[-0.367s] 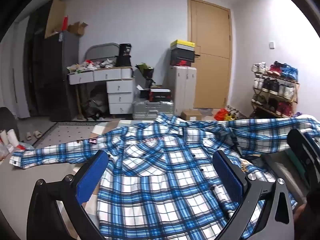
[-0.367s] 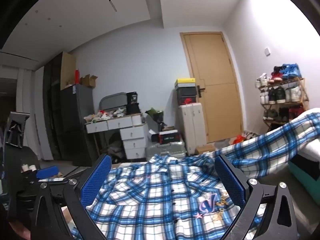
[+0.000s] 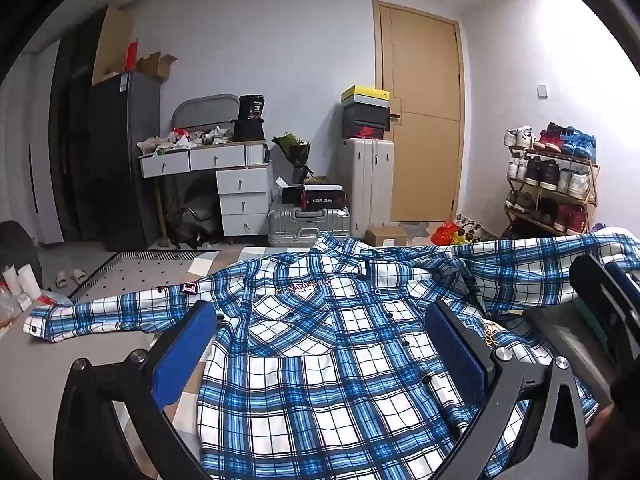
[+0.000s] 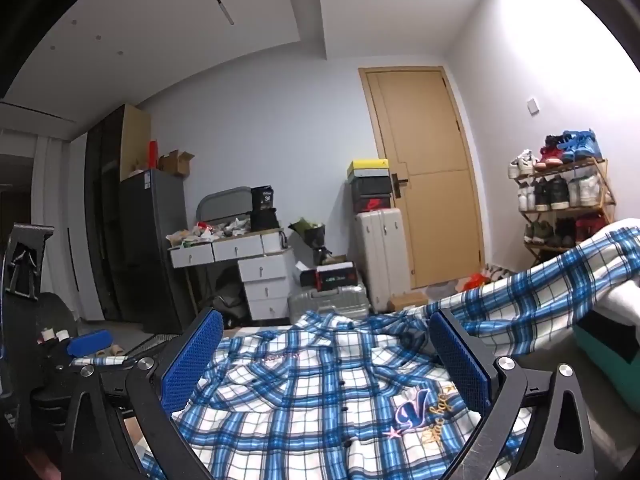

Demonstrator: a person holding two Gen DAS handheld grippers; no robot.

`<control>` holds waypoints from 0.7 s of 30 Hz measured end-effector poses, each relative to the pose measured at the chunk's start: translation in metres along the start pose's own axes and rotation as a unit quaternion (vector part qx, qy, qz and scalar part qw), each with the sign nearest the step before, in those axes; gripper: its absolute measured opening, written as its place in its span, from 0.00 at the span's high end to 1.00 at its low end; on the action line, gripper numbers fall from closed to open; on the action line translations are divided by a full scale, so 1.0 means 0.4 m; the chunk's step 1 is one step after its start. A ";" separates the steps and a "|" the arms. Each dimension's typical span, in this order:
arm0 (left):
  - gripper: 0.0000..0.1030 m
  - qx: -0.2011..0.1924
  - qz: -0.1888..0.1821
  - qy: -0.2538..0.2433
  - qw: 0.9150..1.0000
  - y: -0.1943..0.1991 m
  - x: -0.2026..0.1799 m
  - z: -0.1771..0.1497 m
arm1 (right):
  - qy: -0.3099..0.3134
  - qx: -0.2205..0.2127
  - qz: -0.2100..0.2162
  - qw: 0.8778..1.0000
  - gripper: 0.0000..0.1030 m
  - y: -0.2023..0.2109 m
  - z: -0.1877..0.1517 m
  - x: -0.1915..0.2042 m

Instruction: Fold large clothes

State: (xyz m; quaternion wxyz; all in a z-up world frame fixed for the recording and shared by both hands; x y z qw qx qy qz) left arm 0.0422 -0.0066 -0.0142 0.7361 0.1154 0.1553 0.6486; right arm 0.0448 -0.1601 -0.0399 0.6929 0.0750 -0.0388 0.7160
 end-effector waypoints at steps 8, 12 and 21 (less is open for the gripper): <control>0.01 0.000 0.006 0.005 1.000 -0.001 0.009 0.000 | -0.001 0.005 -0.002 1.000 0.00 -0.005 -0.007 -0.001; 0.01 0.006 0.006 0.011 1.000 -0.009 0.020 -0.007 | 0.003 0.006 -0.001 1.000 0.00 -0.005 -0.012 0.002; 0.01 0.012 0.008 0.019 1.000 -0.016 0.029 -0.014 | 0.003 0.005 -0.002 1.000 0.00 -0.005 -0.014 0.004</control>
Point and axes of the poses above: each gripper's, at about its wrist camera, not at the fingertips, and y roughly against the way its jaws point, x to its left, z to its top, the point moved 5 cm from there along -y, roughly the way its jaws point, and after that the axes turned 8 degrees about -z, right-handed, at the moved point
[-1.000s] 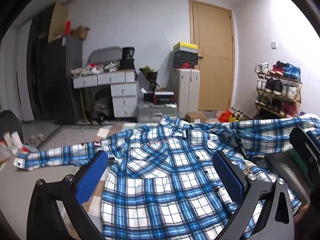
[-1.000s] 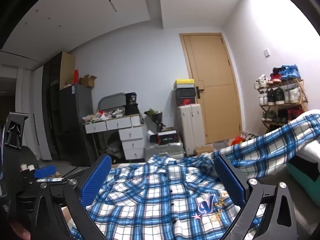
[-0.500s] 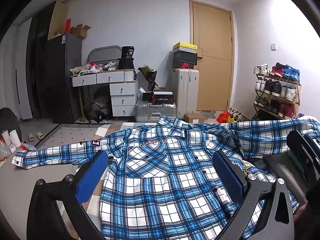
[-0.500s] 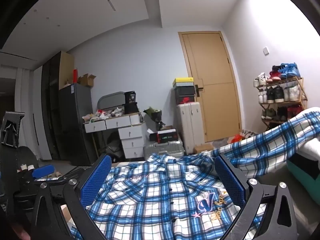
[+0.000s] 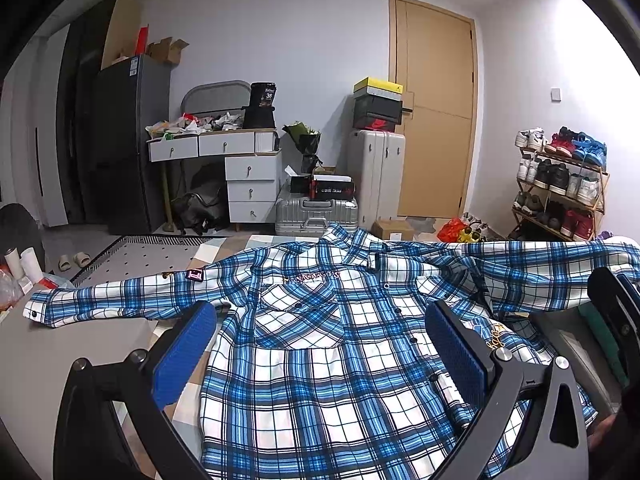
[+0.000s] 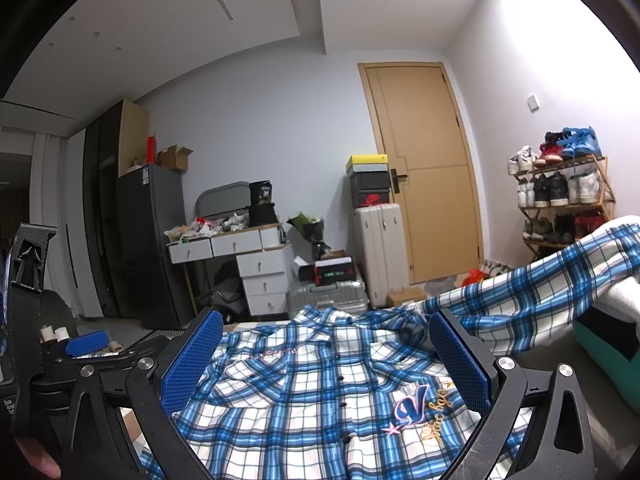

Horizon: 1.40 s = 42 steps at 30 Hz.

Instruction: Fold large clothes

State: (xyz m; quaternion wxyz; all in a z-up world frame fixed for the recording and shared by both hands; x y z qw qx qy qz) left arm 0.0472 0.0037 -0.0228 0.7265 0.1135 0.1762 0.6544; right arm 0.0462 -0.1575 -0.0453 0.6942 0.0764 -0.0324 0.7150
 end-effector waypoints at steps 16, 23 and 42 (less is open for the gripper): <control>0.01 0.004 0.002 -0.004 1.000 -0.005 0.004 -0.006 | -0.004 0.008 0.000 1.000 0.00 -0.006 -0.006 -0.005; 0.01 0.007 -0.001 -0.006 1.000 -0.003 0.000 -0.007 | -0.003 0.009 0.000 1.000 0.00 -0.007 -0.009 -0.004; 0.01 0.006 0.000 -0.004 1.000 -0.002 0.004 -0.005 | 0.006 0.013 -0.006 1.000 0.00 -0.010 -0.014 -0.005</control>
Point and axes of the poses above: each gripper's, at about its wrist camera, not at the fingertips, and y roughly against the way its jaws point, x to its left, z to its top, the point moved 5 cm from there along -y, roughly the way its jaws point, and after that the axes turned 8 degrees about -z, right-handed, at the moved point
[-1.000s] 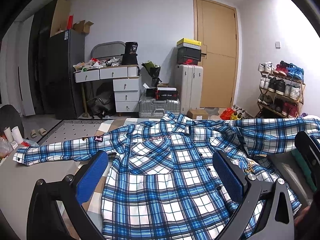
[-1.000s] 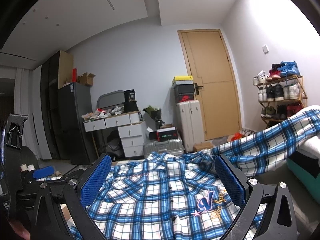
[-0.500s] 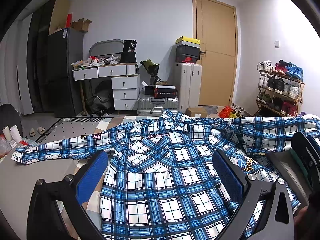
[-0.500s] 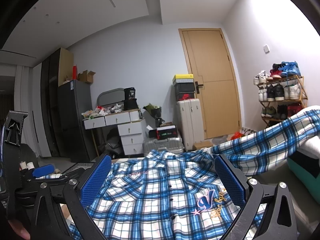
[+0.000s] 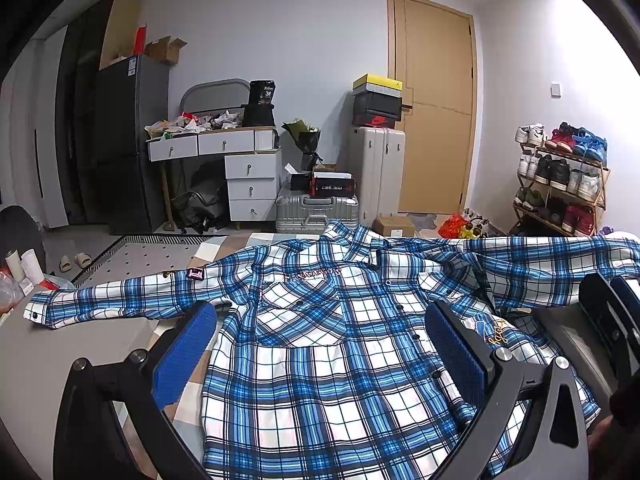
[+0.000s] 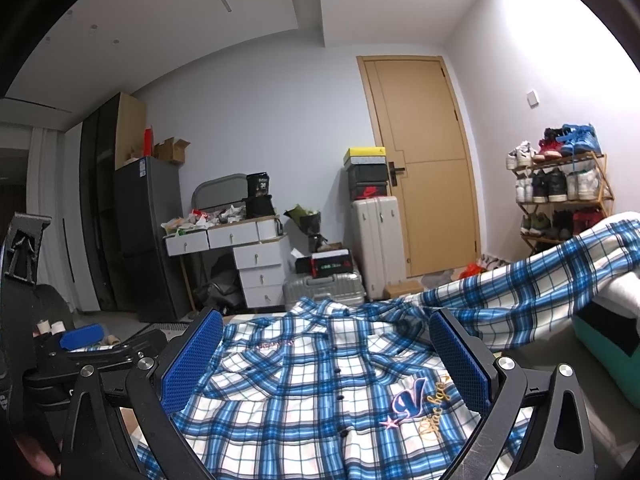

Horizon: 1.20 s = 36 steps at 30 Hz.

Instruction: Fold large clothes

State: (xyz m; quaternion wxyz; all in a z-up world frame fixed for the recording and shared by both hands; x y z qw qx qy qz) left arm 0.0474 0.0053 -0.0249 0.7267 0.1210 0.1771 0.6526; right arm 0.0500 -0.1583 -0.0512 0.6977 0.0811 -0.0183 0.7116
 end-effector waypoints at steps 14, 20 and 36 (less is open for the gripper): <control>0.01 0.016 -0.005 -0.004 1.000 -0.017 -0.009 -0.013 | -0.032 0.024 -0.029 0.999 0.00 -0.015 0.015 -0.052; 0.01 0.029 -0.020 -0.012 0.999 -0.019 -0.028 -0.024 | -0.026 0.045 -0.062 0.997 0.00 0.006 0.094 -0.197; 0.01 0.058 -0.039 -0.031 0.997 -0.036 -0.068 -0.040 | -0.254 0.220 -0.194 0.922 0.00 -0.018 0.199 -0.898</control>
Point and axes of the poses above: each gripper's, at about its wrist camera, not at the fingertips, and y roughly against the way its jaws point, x to its left, z to its top, the point moved 5 cm from there along -y, roughly the way its jaws point, and after that the axes turned 8 degrees about -z, right-handed, at the moved point
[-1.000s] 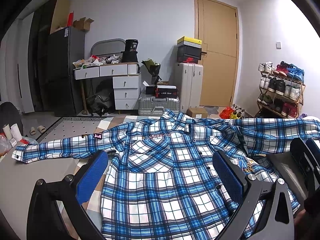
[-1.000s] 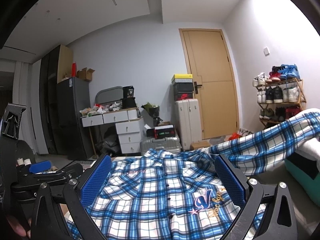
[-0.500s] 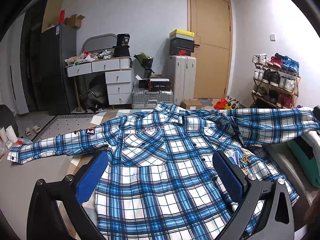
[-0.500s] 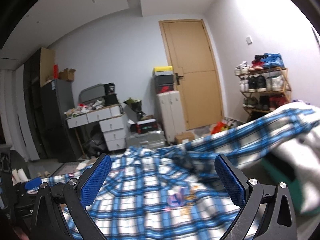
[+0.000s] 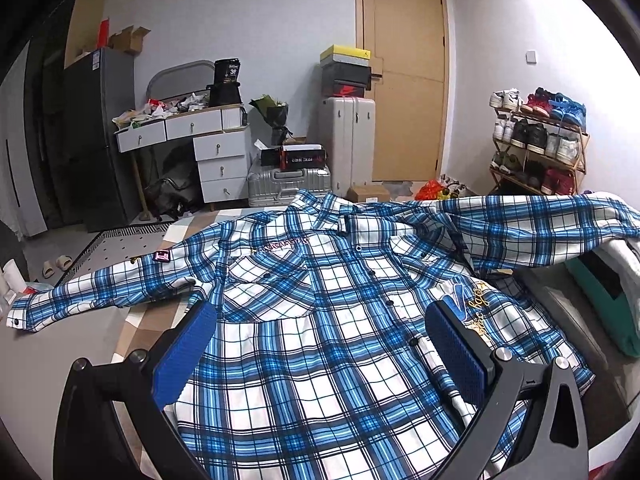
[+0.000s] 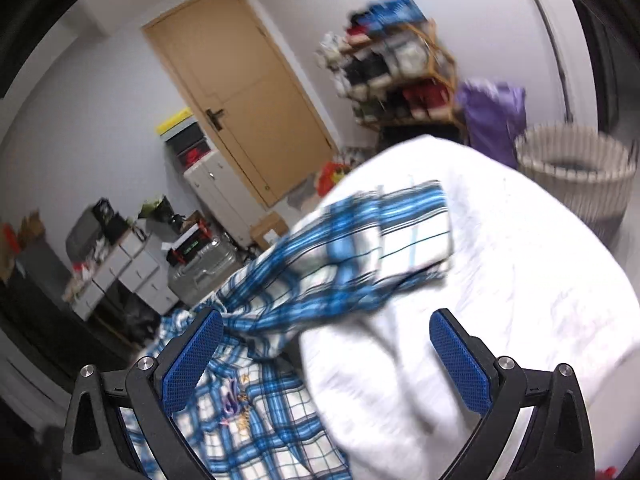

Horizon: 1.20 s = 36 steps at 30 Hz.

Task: Fold large clothes
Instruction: 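Grasp the plaid shirt's sleeve cuff with the right gripper and lift it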

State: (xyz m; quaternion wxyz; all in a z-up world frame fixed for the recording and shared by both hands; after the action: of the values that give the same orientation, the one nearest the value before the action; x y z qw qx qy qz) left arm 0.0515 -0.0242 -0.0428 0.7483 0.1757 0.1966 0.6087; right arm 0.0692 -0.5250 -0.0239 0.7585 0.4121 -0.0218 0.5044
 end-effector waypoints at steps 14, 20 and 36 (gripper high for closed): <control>0.01 0.009 0.007 -0.011 1.000 -0.013 -0.012 -0.006 | 0.007 0.035 -0.089 0.995 0.47 -0.113 0.073 -0.037; 0.01 0.013 0.012 -0.014 1.000 -0.018 -0.016 -0.008 | 0.065 0.001 -0.130 0.989 0.94 -0.099 0.123 0.002; 0.01 0.012 0.031 -0.026 0.999 -0.022 0.010 -0.012 | 0.152 -0.161 -0.228 0.948 0.96 -0.023 0.374 0.260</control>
State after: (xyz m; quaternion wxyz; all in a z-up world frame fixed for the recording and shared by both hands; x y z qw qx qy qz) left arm 0.0570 -0.0220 -0.0517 0.7318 0.2063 0.1788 0.6244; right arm 0.1844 -0.5456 0.1158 0.9040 0.1965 0.1074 0.3641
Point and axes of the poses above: each gripper's, at about its wrist camera, not at the fingertips, and y roughly against the way its jaws point, x to its left, z to its top, the point moved 5 cm from there along -y, roughly the way its jaws point, and after that the axes turned 8 degrees about -z, right-handed, at the moved point
